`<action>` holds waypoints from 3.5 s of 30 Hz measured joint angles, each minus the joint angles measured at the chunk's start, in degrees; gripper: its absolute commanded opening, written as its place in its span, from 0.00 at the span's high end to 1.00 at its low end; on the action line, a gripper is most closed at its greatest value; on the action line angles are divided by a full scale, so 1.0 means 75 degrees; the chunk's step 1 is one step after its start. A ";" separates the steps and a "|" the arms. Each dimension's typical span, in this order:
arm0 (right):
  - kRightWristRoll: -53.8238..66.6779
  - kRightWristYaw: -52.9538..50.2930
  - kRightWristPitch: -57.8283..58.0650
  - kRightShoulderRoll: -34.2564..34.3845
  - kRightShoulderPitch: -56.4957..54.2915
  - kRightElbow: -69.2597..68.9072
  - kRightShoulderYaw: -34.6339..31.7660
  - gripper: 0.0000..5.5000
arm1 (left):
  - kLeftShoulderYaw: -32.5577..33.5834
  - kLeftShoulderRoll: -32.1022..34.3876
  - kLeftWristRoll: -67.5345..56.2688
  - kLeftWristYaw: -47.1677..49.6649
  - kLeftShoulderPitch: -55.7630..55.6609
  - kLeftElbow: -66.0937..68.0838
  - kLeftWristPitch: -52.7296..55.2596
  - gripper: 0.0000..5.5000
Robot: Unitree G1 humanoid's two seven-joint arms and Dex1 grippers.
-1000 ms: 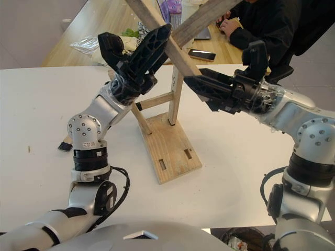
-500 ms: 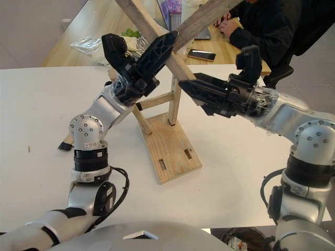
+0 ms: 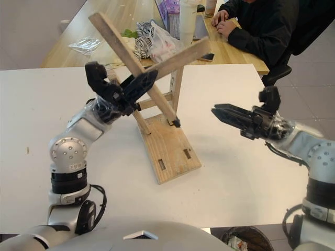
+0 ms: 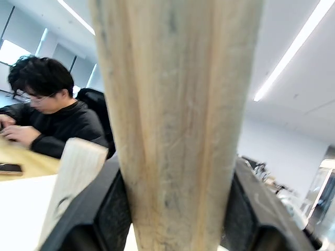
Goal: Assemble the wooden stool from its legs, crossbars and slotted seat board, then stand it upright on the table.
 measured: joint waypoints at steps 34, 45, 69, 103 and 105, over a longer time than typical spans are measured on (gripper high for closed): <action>-0.1440 0.0133 -0.0679 0.0358 0.0313 0.0727 -0.0189 0.42 | -0.1157 0.0583 0.1865 -0.0449 0.2791 -0.0392 -0.1051 0.62; -0.1782 0.0291 -0.0849 0.0629 0.0330 0.0758 -0.0072 0.42 | -0.2043 0.1127 0.3955 -0.1312 0.2974 0.0178 -0.4182 0.62; -0.1908 -0.0028 -0.1170 0.1049 0.0667 0.0700 -0.0099 0.42 | -0.2499 0.3674 0.4465 -0.3058 0.1097 0.1949 -0.3124 0.45; -0.1969 -0.0374 -0.1447 0.1525 0.1125 0.0276 -0.0268 0.42 | -0.0376 0.3736 0.6286 -0.1401 -0.0811 0.8145 -0.2909 0.64; -0.1974 -0.0374 -0.1449 0.1525 0.1125 0.0276 -0.0268 0.42 | -0.0356 0.3736 0.6262 -0.1426 -0.0812 0.8142 -0.2847 0.64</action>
